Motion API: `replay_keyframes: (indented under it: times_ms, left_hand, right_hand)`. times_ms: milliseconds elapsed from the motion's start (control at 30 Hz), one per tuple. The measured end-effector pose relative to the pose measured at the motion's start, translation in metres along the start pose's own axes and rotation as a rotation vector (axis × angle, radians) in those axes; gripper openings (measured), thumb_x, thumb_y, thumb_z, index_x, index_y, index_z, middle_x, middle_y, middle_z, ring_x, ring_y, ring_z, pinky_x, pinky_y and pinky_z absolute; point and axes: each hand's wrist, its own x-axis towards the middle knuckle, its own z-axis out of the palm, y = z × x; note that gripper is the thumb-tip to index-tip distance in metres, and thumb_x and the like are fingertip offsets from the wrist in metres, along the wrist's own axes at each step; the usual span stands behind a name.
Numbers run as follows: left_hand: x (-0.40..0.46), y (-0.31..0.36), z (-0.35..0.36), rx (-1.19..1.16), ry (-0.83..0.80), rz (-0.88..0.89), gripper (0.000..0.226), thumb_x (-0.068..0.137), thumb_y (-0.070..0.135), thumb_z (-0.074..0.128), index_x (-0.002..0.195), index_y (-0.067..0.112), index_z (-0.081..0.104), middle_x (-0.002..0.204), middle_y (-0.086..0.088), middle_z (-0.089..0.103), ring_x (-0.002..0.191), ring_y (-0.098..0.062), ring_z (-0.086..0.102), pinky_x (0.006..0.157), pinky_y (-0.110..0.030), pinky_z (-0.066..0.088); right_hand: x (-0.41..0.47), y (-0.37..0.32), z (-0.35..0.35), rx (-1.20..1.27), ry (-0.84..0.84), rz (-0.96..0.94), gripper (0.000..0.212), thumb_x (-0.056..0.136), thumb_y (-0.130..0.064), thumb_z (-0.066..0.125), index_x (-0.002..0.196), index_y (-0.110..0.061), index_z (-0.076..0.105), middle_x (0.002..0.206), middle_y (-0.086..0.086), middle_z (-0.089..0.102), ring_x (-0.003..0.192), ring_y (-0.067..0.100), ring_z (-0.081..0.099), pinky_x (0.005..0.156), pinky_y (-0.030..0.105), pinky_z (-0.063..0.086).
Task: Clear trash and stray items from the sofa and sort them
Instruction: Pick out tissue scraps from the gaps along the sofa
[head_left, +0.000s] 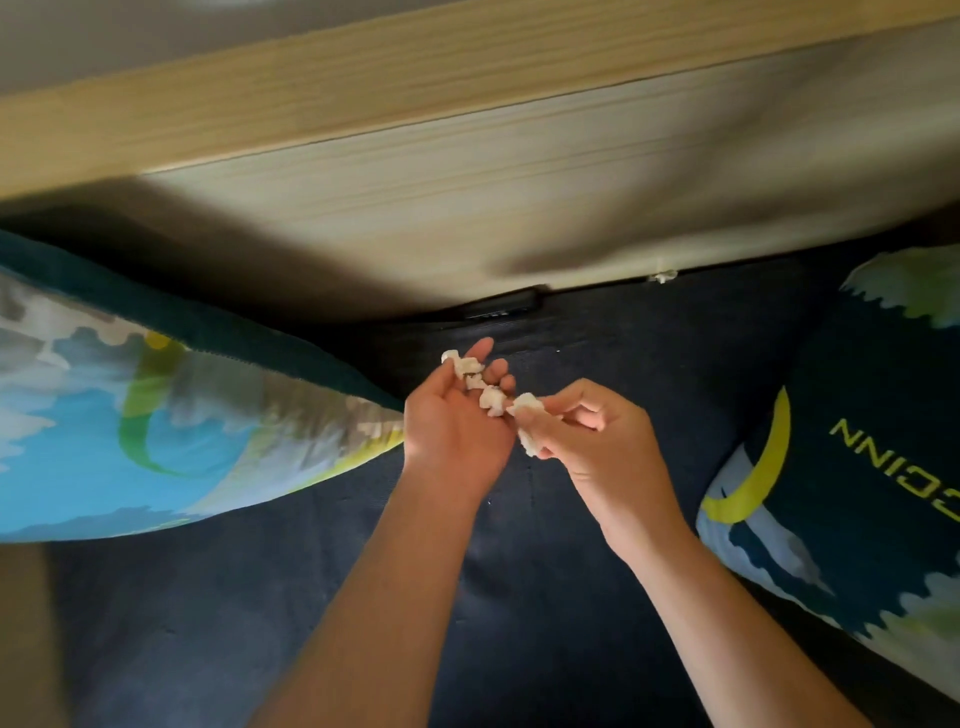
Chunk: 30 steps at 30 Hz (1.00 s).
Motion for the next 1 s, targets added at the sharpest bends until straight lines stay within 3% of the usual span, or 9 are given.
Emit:
replay_keyframes:
  times_ms: [67, 200, 333, 533, 667, 733, 833, 900, 1000]
  left_hand:
    - [0.002, -0.005, 0.005, 0.005, -0.002, -0.005, 0.039, 0.102, 0.029, 0.043, 0.112, 0.002, 0.069, 0.079, -0.013, 0.066, 0.072, -0.022, 0.058, 0.077, -0.033, 0.049]
    - [0.003, -0.014, 0.012, 0.027, -0.004, -0.031, 0.039, 0.101, 0.03, 0.043, 0.111, 0.004, 0.071, 0.083, -0.012, 0.067, 0.07, -0.022, 0.062, 0.073, -0.032, 0.05]
    - [0.002, -0.018, 0.013, 0.036, -0.017, -0.019, 0.041, 0.102, 0.031, 0.043, 0.113, 0.005, 0.072, 0.085, -0.013, 0.068, 0.074, -0.022, 0.061, 0.078, -0.032, 0.047]
    - [0.006, -0.02, 0.019, -0.017, -0.048, 0.026, 0.041, 0.1, 0.031, 0.046, 0.109, 0.006, 0.078, 0.084, -0.01, 0.065, 0.071, -0.022, 0.06, 0.071, -0.031, 0.045]
    - [0.008, -0.032, 0.027, -0.028, -0.055, 0.015, 0.042, 0.101, 0.032, 0.045, 0.109, 0.008, 0.079, 0.079, -0.008, 0.063, 0.069, -0.02, 0.058, 0.069, -0.03, 0.044]
    - [0.01, -0.04, 0.033, -0.047, -0.05, -0.007, 0.042, 0.1, 0.032, 0.045, 0.11, 0.007, 0.078, 0.077, -0.007, 0.062, 0.068, -0.019, 0.056, 0.072, -0.031, 0.042]
    - [0.013, -0.044, 0.04, -0.109, -0.014, -0.032, 0.041, 0.1, 0.028, 0.046, 0.109, 0.003, 0.078, 0.069, -0.007, 0.056, 0.06, -0.017, 0.049, 0.067, -0.028, 0.041]
    - [0.018, -0.041, 0.042, -0.152, -0.002, -0.035, 0.04, 0.1, 0.024, 0.044, 0.113, 0.002, 0.075, 0.066, -0.007, 0.054, 0.056, -0.016, 0.046, 0.055, -0.026, 0.04]
    - [0.023, -0.035, 0.044, -0.131, -0.036, -0.039, 0.038, 0.101, 0.025, 0.04, 0.114, 0.007, 0.071, 0.069, -0.007, 0.053, 0.056, -0.017, 0.045, 0.05, -0.026, 0.034]
  right_hand:
    - [-0.006, 0.0, 0.001, -0.031, -0.032, 0.012, 0.005, 0.08, -0.009, 0.081, 0.081, -0.013, 0.078, 0.076, 0.007, 0.078, 0.074, 0.016, 0.075, 0.069, 0.028, 0.06]
    - [-0.009, 0.0, -0.001, -0.12, -0.039, 0.069, 0.026, 0.077, -0.009, 0.083, 0.1, -0.02, 0.082, 0.091, -0.004, 0.081, 0.089, 0.011, 0.077, 0.085, 0.036, 0.062]
    - [-0.005, -0.005, -0.008, -0.356, -0.026, -0.092, 0.018, 0.08, -0.024, 0.084, 0.076, -0.042, 0.079, 0.077, -0.017, 0.078, 0.076, 0.002, 0.073, 0.068, 0.018, 0.056]
    - [0.0, -0.004, -0.015, -0.379, 0.072, -0.079, 0.013, 0.078, -0.024, 0.082, 0.074, -0.026, 0.07, 0.07, -0.013, 0.074, 0.066, 0.002, 0.07, 0.056, 0.011, 0.049]
    - [0.008, -0.001, -0.014, -0.345, 0.172, -0.054, 0.018, 0.077, -0.025, 0.084, 0.067, -0.021, 0.069, 0.067, -0.011, 0.074, 0.064, 0.004, 0.069, 0.057, 0.023, 0.054]
    - [0.014, 0.001, -0.015, -0.391, 0.227, -0.051, 0.027, 0.074, -0.03, 0.086, 0.063, -0.02, 0.064, 0.066, -0.012, 0.071, 0.06, 0.002, 0.065, 0.053, 0.018, 0.049]
    - [0.023, -0.005, -0.025, -0.353, 0.091, 0.027, 0.034, 0.065, -0.041, 0.087, 0.061, -0.02, 0.06, 0.058, -0.009, 0.065, 0.055, 0.001, 0.057, 0.051, 0.018, 0.044]
    - [0.04, -0.012, -0.042, -0.25, 0.016, 0.097, 0.03, 0.067, -0.045, 0.084, 0.074, -0.02, 0.07, 0.061, -0.008, 0.068, 0.054, 0.001, 0.059, 0.05, 0.019, 0.044]
    - [0.089, -0.015, -0.078, -0.179, 0.306, 0.107, 0.033, 0.084, -0.028, 0.079, 0.111, -0.013, 0.071, 0.072, -0.001, 0.07, 0.05, 0.001, 0.06, 0.046, 0.019, 0.046]
